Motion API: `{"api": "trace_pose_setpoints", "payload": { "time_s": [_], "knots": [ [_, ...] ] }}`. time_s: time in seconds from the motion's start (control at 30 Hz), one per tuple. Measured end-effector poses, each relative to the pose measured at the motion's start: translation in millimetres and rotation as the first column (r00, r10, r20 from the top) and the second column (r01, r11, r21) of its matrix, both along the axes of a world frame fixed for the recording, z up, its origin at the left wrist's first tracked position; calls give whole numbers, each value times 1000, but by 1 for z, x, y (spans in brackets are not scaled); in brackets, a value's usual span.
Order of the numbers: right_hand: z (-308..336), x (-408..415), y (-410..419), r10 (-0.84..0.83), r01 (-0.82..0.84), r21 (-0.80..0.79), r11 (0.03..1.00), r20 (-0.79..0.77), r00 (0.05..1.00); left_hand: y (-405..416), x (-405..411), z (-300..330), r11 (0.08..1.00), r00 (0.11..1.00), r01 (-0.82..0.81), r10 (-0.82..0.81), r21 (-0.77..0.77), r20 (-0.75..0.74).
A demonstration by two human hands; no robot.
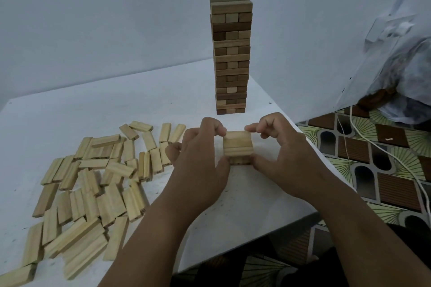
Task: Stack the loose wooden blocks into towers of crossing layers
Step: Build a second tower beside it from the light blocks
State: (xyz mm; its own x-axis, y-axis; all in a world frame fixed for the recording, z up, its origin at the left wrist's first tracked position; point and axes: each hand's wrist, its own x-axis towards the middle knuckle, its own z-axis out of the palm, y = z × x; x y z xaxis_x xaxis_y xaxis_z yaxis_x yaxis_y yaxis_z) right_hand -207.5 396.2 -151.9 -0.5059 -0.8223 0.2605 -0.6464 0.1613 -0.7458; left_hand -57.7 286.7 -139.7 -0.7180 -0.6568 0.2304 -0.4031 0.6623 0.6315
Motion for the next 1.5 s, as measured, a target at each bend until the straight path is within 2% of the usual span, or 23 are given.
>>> {"api": "trace_pose_setpoints", "payload": {
  "time_s": [0.37,0.83,1.0,1.13,1.27,1.37,1.5],
  "knots": [
    [-5,-4,-3,18,-21,60,998,56,998,-2,-2,-6,999,1000,-24,24,26,0],
    [-10,-6,-2,23,-26,79,997,44,999,-4,1,-7,994,1000,-8,6,113,18],
    [-2,-4,4,11,-12,63,998,20,1000,-2,4,-4,995,997,-64,60,75,55],
    [2,-3,9,-36,66,231,971,-133,990,-1,6,-2,995,981,-75,63,61,182],
    [1,1,7,5,101,402,910,-255,967,-2,3,-7,999,955,-40,36,7,293],
    [1,2,5,29,114,476,872,-282,959,-3,1,-14,996,942,-3,33,-89,335],
    [0,6,3,65,133,508,851,-353,933,1,1,-16,994,914,10,36,-110,404]
  ]
}}
